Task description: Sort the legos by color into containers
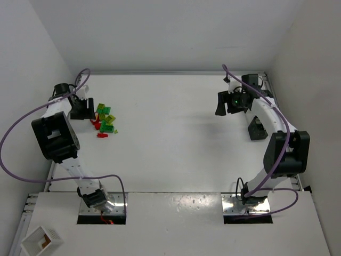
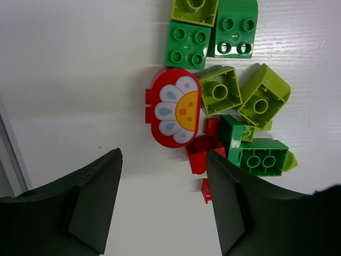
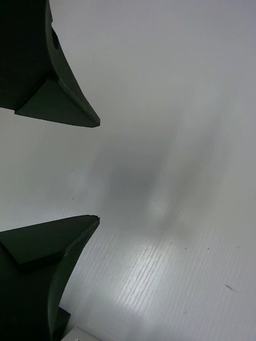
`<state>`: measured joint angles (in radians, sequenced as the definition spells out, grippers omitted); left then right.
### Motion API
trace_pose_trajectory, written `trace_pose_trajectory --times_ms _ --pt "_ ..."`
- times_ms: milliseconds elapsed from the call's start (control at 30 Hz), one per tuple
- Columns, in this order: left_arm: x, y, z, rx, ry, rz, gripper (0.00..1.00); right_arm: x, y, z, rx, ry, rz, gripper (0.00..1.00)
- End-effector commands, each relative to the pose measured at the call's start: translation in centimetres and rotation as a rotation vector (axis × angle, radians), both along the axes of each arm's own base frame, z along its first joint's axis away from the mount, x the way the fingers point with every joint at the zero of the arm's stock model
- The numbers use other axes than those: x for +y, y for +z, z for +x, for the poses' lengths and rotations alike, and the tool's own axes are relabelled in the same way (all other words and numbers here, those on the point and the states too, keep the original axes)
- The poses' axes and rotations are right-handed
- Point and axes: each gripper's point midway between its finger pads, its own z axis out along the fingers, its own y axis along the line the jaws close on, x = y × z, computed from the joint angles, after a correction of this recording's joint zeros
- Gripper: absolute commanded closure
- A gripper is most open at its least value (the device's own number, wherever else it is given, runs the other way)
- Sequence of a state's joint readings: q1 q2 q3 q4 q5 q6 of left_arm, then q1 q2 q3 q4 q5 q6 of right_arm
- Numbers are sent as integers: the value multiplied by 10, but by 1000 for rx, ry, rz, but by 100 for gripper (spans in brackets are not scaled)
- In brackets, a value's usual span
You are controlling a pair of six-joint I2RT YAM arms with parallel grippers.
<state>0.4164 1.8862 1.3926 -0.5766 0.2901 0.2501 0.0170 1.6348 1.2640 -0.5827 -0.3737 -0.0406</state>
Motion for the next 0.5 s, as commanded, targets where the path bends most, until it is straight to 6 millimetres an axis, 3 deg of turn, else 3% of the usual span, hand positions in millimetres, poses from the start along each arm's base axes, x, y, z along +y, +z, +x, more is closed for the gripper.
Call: trace_pose_trajectory --times_ms 0,467 --pt "-3 6 16 -28 -22 21 31 9 17 11 -61 8 15 32" --pt "-5 -20 25 19 -10 42 34 11 14 12 -41 12 8 32"
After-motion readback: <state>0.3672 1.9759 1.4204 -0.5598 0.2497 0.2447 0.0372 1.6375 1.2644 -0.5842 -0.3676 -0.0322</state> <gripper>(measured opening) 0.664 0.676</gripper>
